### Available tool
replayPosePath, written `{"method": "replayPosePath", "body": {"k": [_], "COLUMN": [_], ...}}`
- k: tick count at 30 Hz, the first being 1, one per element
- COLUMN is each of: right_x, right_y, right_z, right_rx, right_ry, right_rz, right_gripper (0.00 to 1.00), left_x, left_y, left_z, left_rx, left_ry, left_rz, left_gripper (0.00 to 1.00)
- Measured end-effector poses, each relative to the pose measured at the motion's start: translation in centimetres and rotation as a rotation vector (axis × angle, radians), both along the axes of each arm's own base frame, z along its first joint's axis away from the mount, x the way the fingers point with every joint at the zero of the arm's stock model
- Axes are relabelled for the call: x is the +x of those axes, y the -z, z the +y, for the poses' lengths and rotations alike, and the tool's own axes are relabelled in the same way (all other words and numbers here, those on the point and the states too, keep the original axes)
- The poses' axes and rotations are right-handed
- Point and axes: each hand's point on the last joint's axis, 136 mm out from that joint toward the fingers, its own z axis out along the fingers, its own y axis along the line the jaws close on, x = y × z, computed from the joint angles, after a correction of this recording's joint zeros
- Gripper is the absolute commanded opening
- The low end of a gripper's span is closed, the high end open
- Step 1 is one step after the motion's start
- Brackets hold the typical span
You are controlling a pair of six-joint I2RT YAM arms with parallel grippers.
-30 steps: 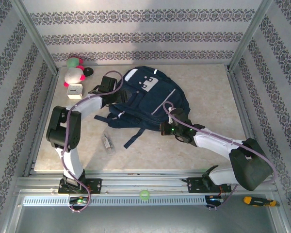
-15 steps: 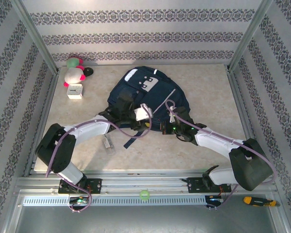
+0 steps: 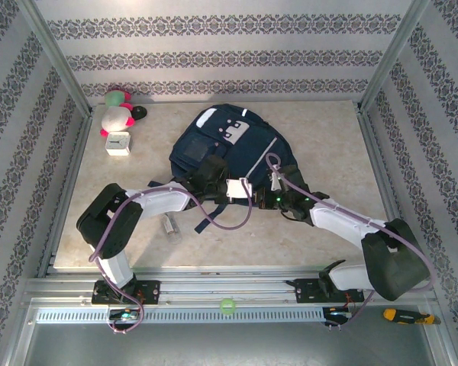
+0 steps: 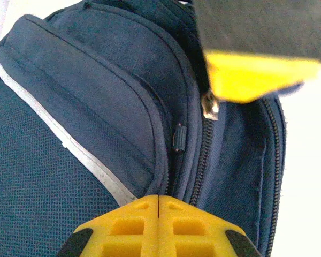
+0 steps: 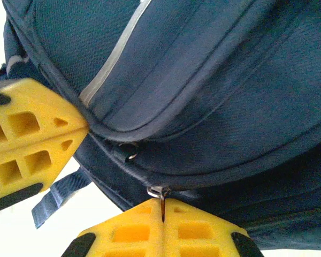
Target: Pack the student bag
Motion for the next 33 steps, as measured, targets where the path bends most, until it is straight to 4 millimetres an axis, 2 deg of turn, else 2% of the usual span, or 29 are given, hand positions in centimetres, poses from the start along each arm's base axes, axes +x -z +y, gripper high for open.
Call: {"method": "replayPosePath", "body": {"k": [3,7,11,12,15,17,18,20,24,27,30,33], "right_x": [0.6,1.5,1.7,1.6,1.1,0.8,0.6,0.5,0.3,0.3,0.3,0.3], "right_y": [-0.8,-1.3,-0.7,-0.5,-0.2,-0.2,-0.3,-0.4,-0.4,-0.4,-0.6,-0.7], "right_z": [-1.9,-4.7,-5.8,-5.6,-4.4,-3.7,-3.4,-3.0,-2.8,-2.7,-2.6,-2.5], "right_rx": [0.001,-0.01,-0.016,-0.013,-0.01,-0.009,-0.008,-0.003,0.002,0.004,0.01,0.014], "right_ry": [0.039,0.097,0.105,0.092,0.047,0.023,0.013,-0.001,-0.01,-0.011,-0.016,-0.019], "right_rz": [-0.016,-0.026,-0.007,0.0,0.012,0.01,0.009,0.01,0.012,0.012,0.013,0.014], "right_gripper": [0.0,0.0,0.0,0.0,0.0,0.0,0.0,0.0,0.0,0.0,0.0,0.0], "left_x": [0.0,-0.5,-1.1,-1.3,-2.2,-2.7,-2.8,-3.0,-3.8,-3.5,-2.9,-2.3], "left_y": [-0.2,-0.5,-0.9,-0.9,-0.5,-0.3,-0.3,-0.7,-2.2,-3.0,-2.8,-1.8], "left_z": [1.1,4.4,6.4,6.7,6.9,6.9,6.8,5.9,2.5,-0.2,-2.1,-3.1], "left_rx": [0.004,0.014,0.014,0.014,0.003,-0.014,-0.02,-0.034,-0.073,-0.101,-0.113,-0.109], "left_ry": [0.0,-0.025,-0.038,-0.04,-0.039,-0.041,-0.041,-0.024,0.053,0.099,0.121,0.121], "left_rz": [0.009,0.051,0.078,0.081,0.102,0.116,0.115,0.096,0.033,-0.007,-0.027,-0.035], "left_gripper": [0.0,0.0,0.0,0.05,0.36,0.43,0.48,0.49,0.5,0.49,0.5,0.51]}}
